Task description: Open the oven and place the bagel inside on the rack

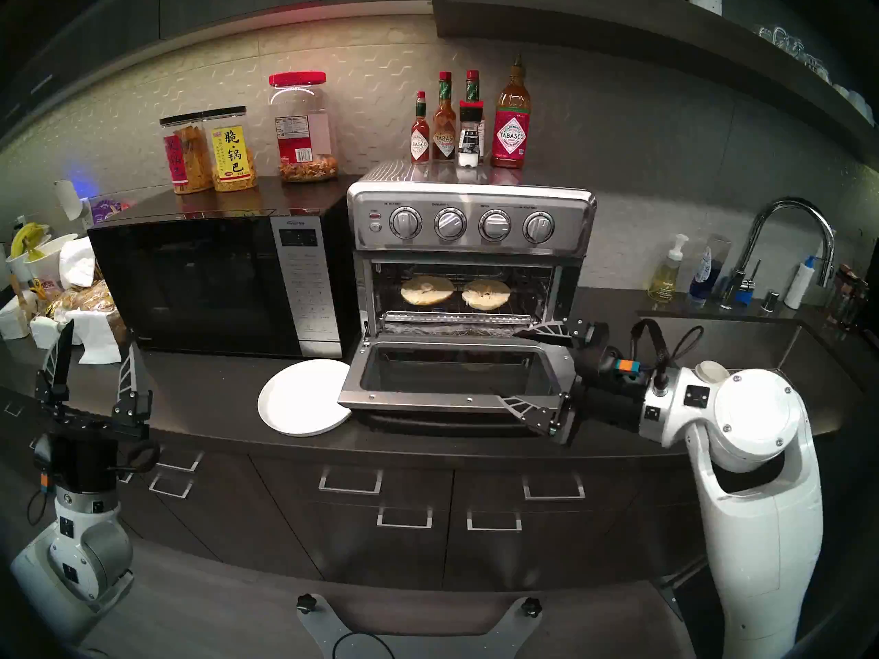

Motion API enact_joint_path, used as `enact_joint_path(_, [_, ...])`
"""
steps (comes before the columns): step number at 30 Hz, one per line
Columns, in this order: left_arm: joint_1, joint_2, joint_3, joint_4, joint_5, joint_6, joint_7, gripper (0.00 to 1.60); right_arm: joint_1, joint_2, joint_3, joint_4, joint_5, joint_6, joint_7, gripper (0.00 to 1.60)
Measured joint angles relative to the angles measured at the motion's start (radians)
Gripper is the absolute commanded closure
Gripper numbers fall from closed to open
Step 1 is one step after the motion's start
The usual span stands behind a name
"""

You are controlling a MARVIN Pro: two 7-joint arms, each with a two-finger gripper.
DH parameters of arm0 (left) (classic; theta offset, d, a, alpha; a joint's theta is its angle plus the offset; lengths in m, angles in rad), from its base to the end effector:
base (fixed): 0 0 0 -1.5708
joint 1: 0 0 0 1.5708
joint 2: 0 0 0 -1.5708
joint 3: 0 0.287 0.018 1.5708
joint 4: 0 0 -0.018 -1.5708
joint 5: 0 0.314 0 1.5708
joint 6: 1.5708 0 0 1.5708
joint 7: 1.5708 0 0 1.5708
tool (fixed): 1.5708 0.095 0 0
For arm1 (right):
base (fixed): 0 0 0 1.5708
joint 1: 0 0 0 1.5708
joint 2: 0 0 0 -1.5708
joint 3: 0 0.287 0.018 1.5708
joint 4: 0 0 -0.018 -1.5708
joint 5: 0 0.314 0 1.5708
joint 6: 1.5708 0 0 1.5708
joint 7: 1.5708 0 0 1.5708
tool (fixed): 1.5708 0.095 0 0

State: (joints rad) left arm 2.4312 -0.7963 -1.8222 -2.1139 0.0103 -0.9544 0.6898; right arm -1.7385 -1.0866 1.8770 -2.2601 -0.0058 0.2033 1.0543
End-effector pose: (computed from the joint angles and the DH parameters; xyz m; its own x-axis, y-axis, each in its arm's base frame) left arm 0.2149 0.1415 -0.1803 -0.7239 -0.2327 0.6495 0.1061 -0.9678 -0.2284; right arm 0.3088 -0.0511 -0.1163 -0.3182 0.5410 0.7785 0.6890 -0.4321 0.5819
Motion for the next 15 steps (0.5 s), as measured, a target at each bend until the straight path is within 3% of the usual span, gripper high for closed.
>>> enact_joint_path(7, [0.0, 0.001, 0.0, 0.0, 0.001, 0.0, 0.002, 0.0, -0.016, -0.014, 0.015, -0.027, -0.038, 0.003, -0.025, 0.0])
enact_joint_path(15, [0.001, 0.003, 0.0, 0.0, 0.002, 0.0, 0.004, 0.0, -0.03, -0.035, 0.02, -0.029, -0.027, 0.039, -0.029, 0.0])
